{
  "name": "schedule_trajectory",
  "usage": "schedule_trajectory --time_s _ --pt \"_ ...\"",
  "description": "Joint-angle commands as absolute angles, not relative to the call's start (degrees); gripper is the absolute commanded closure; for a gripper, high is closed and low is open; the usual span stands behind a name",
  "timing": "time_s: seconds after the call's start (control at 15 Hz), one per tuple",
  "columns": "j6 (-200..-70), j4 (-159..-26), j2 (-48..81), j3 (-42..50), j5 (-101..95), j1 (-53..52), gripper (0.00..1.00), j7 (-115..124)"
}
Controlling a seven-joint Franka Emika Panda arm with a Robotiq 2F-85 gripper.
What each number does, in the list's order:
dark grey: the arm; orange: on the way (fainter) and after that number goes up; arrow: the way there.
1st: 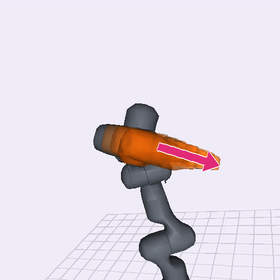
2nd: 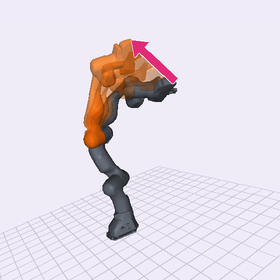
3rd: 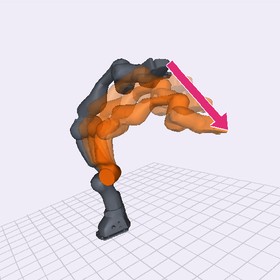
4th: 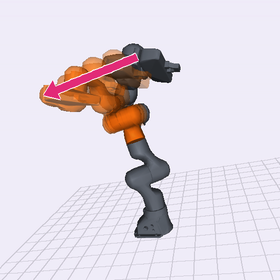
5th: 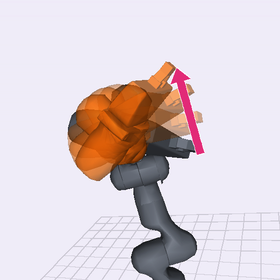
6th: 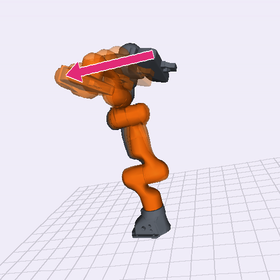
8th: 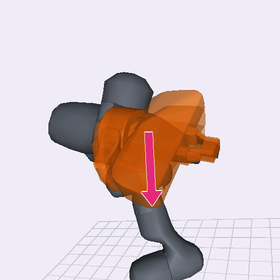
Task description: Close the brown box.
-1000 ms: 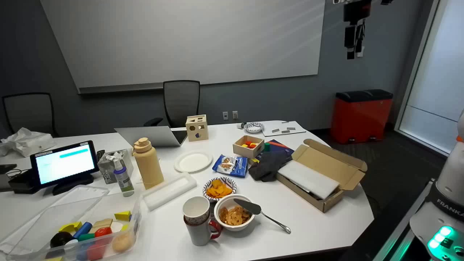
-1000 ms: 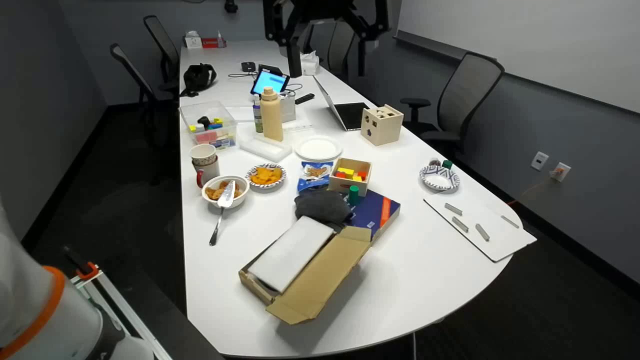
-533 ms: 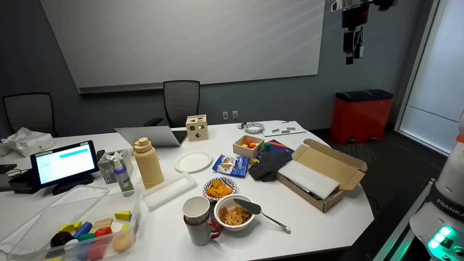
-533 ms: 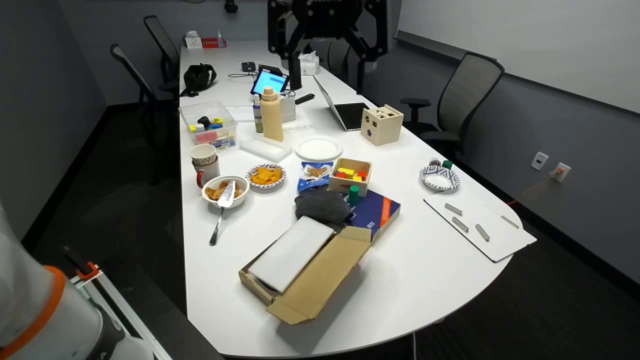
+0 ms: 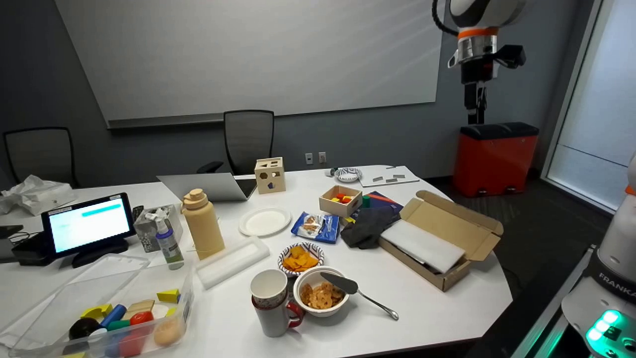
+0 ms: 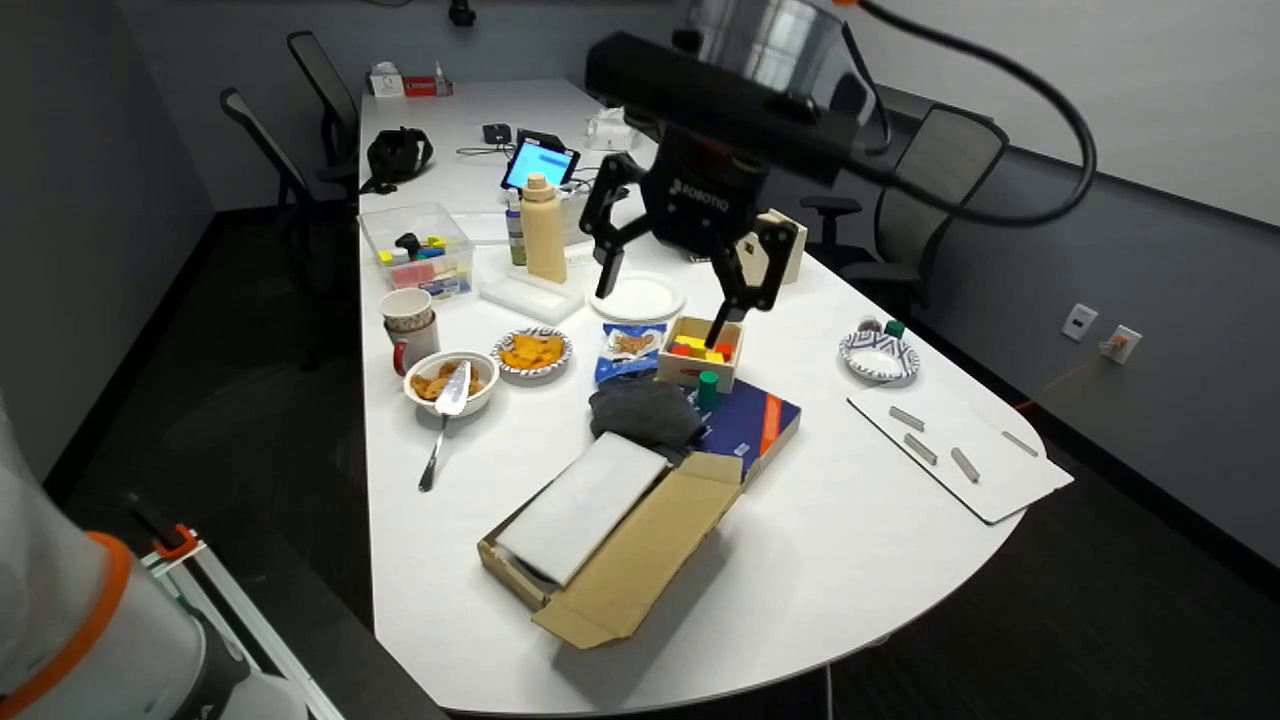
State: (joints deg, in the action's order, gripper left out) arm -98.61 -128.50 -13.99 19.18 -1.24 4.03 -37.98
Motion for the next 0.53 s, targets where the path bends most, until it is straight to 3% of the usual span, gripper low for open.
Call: schedule_trajectory --time_s 0.0,0.47 --pt "-102.2 -126.9 -3.2 20.5 4.5 6.9 0.00 -43.7" --pt "-114.7 -125.2 16.8 16.3 14.1 14.9 0.00 -51.6"
